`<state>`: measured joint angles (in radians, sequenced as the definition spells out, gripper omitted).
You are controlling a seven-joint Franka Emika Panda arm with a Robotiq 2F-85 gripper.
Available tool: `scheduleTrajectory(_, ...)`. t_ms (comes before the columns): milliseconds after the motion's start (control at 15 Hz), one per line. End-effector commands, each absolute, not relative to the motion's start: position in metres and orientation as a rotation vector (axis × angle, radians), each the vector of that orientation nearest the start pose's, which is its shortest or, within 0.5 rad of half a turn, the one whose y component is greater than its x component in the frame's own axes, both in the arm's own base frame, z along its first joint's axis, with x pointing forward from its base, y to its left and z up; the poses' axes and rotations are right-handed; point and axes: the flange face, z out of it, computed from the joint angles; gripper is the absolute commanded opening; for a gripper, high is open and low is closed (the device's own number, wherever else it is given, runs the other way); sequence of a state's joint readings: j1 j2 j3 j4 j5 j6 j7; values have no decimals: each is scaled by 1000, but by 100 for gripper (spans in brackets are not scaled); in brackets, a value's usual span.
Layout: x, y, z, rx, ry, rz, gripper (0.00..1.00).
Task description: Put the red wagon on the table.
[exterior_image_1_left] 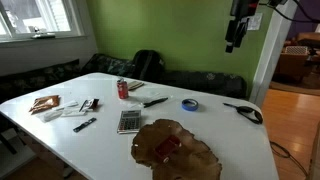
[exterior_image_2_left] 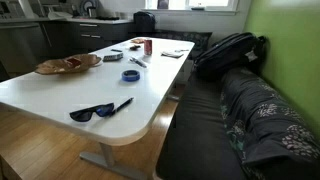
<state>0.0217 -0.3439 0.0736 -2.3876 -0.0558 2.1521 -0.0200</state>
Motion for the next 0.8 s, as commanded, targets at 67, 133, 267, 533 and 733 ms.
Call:
scheduleTrajectory(67,448,42,460,-3198,-225,-175,100)
scheduleTrajectory(133,448,42,460,-3198,-225,-175,100)
scheduleTrajectory(267,446,50,454,-3171,-272,-132,100)
scheduleTrajectory(533,428,99,432,-3016,-533,-19,100)
scheduleTrajectory(733,411,143,416,-2884,-705,38,100)
